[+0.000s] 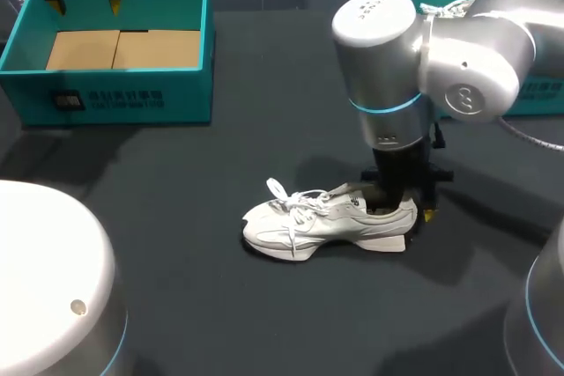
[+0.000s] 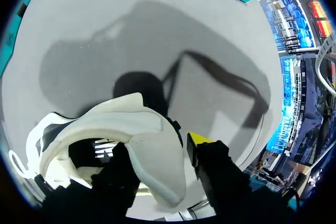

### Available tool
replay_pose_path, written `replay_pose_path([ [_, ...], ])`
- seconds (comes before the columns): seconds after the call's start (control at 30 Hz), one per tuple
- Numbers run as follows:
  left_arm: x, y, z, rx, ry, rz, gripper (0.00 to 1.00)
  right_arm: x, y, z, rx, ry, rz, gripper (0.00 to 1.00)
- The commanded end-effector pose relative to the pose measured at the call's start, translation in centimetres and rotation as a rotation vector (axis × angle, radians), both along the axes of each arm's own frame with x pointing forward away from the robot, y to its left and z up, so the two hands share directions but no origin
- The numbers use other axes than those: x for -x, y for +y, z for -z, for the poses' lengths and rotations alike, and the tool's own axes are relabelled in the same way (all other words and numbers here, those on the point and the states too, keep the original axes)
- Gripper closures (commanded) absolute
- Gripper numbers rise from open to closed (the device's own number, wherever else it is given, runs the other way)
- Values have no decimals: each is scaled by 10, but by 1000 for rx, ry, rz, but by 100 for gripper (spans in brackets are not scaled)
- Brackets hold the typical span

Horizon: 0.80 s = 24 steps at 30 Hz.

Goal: Take the shoe out of the shoebox, open the shoe tongue, remove and reinsert the insole, then place the shoe into the shoebox

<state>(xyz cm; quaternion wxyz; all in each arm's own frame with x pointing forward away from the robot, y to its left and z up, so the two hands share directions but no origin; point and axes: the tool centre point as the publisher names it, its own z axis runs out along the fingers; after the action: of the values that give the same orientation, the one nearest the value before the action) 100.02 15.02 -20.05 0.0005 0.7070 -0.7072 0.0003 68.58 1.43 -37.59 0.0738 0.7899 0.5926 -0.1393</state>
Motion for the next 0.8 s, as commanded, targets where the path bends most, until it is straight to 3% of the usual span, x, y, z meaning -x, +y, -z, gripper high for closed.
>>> replay_pose_path([
  [0.03, 0, 0, 0, -1, 0, 0, 0, 0, 2, -6, -13, -11, -8, 0],
  [0.27, 0, 0, 0, -1, 0, 0, 0, 2, 0, -31, -73, -38, -45, 0],
  [0.47, 0, 0, 0, -1, 0, 0, 0, 7, -5, -61, -171, -51, -160, 0],
  [0.57, 0, 0, 0, -1, 0, 0, 0, 9, -8, -80, -242, -73, -245, 0],
  [0.7, 0, 0, 0, -1, 0, 0, 0, 12, -11, -100, -521, -102, -518, 0],
  [0.73, 0, 0, 0, -1, 0, 0, 0, 13, -12, -104, -500, -60, -584, 0],
  [0.8, 0, 0, 0, -1, 0, 0, 0, 13, -12, -104, -500, -60, -584, 0],
])
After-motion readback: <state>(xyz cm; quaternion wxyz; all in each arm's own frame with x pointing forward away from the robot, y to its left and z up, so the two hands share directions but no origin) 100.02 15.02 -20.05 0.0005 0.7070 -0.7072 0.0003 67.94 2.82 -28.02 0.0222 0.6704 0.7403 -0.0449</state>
